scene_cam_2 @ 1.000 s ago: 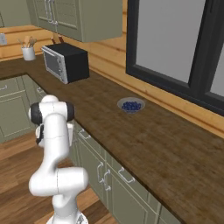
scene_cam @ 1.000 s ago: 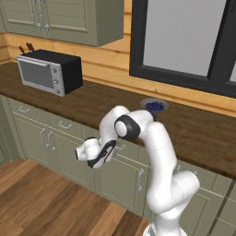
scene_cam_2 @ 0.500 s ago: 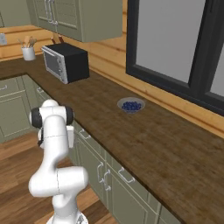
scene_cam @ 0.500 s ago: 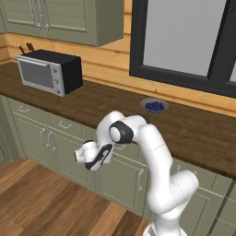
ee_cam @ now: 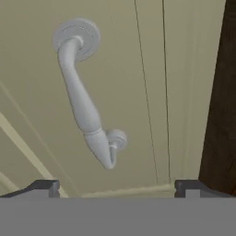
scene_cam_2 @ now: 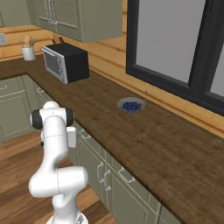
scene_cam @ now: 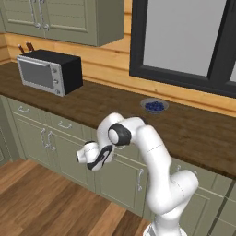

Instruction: Take a straw from the drawer in front and place it inside the glass cup on the dining counter.

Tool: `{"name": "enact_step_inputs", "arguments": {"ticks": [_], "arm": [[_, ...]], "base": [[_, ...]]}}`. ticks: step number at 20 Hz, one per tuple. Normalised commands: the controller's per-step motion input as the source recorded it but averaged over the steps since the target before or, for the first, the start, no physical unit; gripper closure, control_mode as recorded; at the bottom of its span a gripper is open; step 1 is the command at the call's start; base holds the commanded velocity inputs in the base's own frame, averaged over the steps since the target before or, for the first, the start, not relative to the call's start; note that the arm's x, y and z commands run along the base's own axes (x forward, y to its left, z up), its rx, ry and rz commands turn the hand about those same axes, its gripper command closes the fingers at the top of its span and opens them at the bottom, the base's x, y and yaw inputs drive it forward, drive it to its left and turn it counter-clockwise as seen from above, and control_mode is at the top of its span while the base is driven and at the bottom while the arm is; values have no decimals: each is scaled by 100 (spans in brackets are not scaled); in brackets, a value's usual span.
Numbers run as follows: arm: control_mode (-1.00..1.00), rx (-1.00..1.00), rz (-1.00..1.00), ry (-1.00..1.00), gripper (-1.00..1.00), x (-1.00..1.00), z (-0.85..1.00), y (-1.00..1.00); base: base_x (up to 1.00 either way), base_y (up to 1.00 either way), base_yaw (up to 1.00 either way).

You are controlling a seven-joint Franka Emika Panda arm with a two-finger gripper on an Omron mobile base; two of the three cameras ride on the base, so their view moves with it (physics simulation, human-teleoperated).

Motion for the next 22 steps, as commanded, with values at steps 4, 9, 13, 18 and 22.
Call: {"name": "enact_step_inputs", "arguments": {"ticks": [4, 9, 13, 18, 22], "arm": [[-100, 0, 0, -2, -100, 25, -2, -1], [-100, 0, 0, 0, -100, 30, -10, -3], [-100, 0, 0, 0, -100, 29, -24, 0], [-100, 0, 0, 0, -100, 22, -35, -2], [-100, 0, 0, 0, 100, 17, -23, -28]], "base": [[0, 0, 0], [0, 0, 0], [0, 0, 0], [0, 0, 0], [0, 0, 0]]}}
